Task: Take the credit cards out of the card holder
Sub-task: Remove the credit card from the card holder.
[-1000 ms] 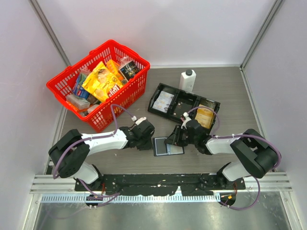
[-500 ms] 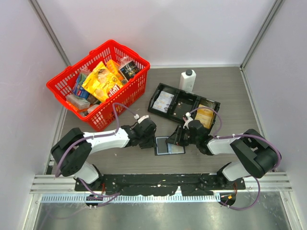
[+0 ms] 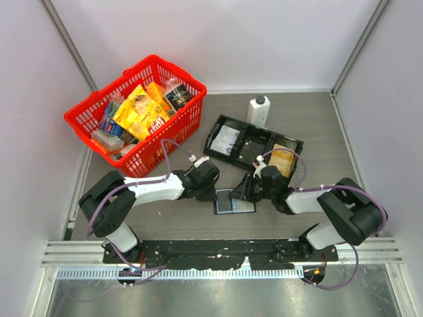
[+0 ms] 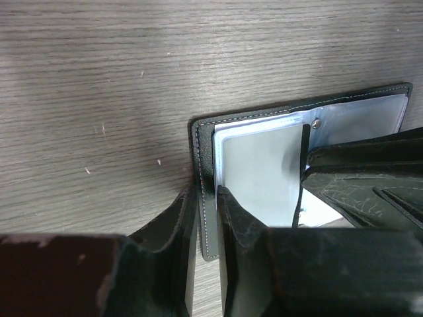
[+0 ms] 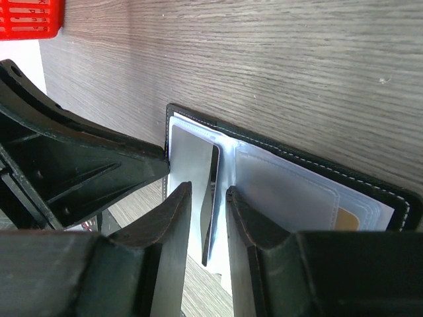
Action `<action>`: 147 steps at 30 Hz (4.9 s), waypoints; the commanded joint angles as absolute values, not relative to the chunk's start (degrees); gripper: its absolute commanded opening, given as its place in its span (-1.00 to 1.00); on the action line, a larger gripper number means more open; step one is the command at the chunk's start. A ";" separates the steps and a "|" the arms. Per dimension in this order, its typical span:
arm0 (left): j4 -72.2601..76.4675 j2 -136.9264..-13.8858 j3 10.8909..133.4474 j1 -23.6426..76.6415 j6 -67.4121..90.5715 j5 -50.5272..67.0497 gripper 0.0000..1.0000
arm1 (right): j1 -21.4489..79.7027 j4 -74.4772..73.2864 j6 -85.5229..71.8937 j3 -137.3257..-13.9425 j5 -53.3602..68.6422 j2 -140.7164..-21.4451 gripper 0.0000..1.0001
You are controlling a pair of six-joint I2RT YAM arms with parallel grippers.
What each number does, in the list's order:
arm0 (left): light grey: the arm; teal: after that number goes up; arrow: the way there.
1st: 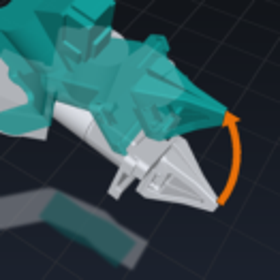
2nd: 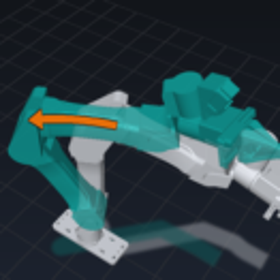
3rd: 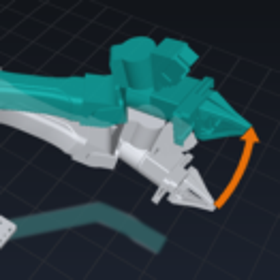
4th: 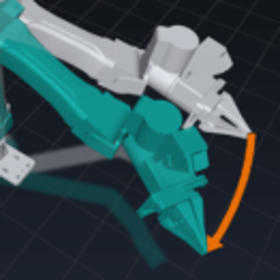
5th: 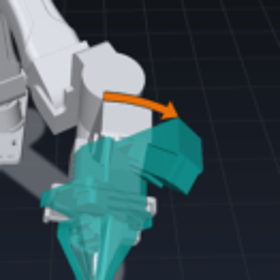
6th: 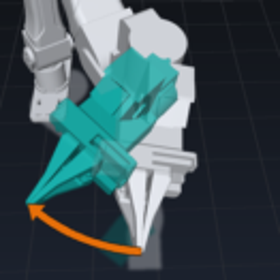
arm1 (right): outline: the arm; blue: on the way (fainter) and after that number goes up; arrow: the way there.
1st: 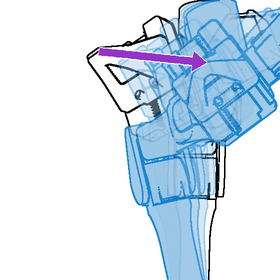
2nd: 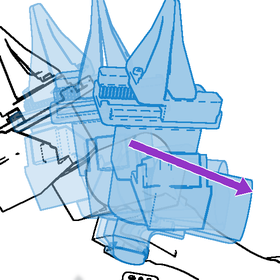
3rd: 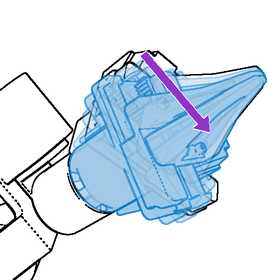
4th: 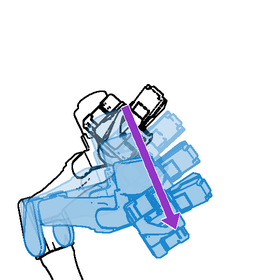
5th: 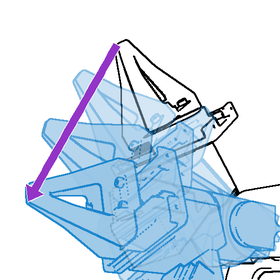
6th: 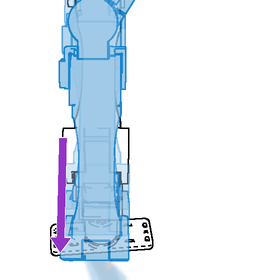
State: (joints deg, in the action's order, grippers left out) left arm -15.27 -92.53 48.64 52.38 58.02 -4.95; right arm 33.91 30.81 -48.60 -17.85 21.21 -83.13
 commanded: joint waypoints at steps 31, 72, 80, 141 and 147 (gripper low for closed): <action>-15.56 -95.19 46.41 53.00 59.41 -4.13 -1.00 | 33.22 43.50 -50.45 -13.71 30.06 -84.20 -0.98; -11.87 -90.52 54.13 54.58 56.16 -0.27 -0.80 | 25.05 27.16 -42.19 -16.96 33.75 -82.00 -0.98; -12.38 -97.99 55.72 54.67 56.51 1.06 -0.99 | 24.96 27.24 -42.27 -16.44 33.57 -81.74 -0.90; -15.82 -98.61 47.02 54.67 62.66 -6.24 -1.00 | 22.41 33.23 -43.87 -13.54 42.45 -80.33 -0.51; -15.56 -98.53 46.93 54.75 62.58 -6.15 -1.00 | 21.27 33.83 -42.80 -12.66 43.85 -81.73 -0.52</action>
State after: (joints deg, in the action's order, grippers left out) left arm -10.81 -95.85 49.95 54.48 63.07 -3.01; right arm 21.82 32.34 -44.97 -13.10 41.50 -82.00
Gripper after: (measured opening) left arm 0.010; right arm 0.246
